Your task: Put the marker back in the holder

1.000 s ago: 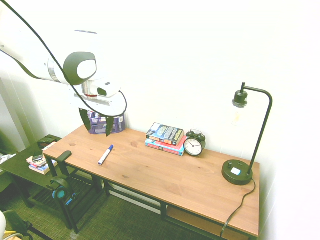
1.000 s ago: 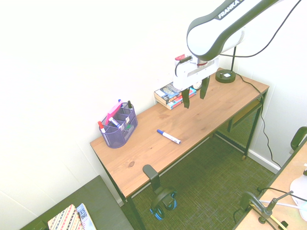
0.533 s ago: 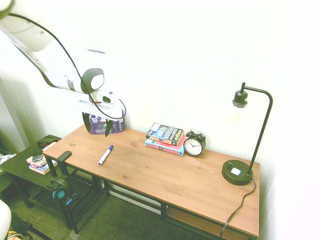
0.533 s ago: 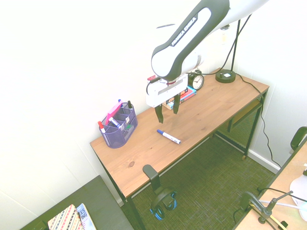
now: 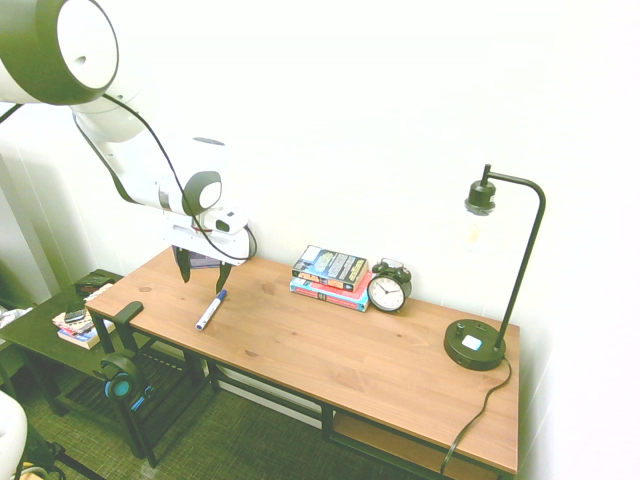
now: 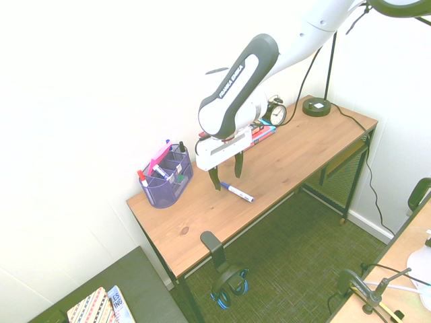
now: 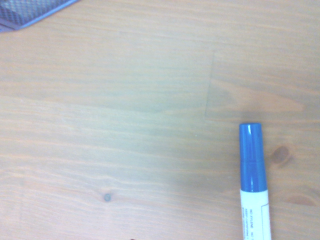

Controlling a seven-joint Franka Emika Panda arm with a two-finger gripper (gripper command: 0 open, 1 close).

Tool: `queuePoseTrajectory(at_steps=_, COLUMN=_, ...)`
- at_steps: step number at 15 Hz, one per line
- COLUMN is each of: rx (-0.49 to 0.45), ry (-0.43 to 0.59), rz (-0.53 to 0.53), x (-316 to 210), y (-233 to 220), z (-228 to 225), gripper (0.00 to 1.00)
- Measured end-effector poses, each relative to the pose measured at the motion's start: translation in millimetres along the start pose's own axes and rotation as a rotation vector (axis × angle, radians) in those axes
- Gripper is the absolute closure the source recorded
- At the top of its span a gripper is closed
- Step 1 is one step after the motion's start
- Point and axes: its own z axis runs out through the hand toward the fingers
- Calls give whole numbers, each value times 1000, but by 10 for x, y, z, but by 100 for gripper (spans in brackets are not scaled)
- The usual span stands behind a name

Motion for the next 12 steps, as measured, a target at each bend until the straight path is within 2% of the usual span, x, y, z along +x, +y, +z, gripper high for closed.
queuePoseTrajectory(at_steps=8, rx=-21, ry=-20, rz=30, x=209, y=69, z=272, gripper=0)
queuePoseTrajectory(at_steps=9, rx=-26, ry=-23, rz=32, x=224, y=69, z=345, gripper=100)
queuePoseTrajectory(at_steps=12, rx=-24, ry=-20, rz=31, x=246, y=38, z=394, gripper=100)
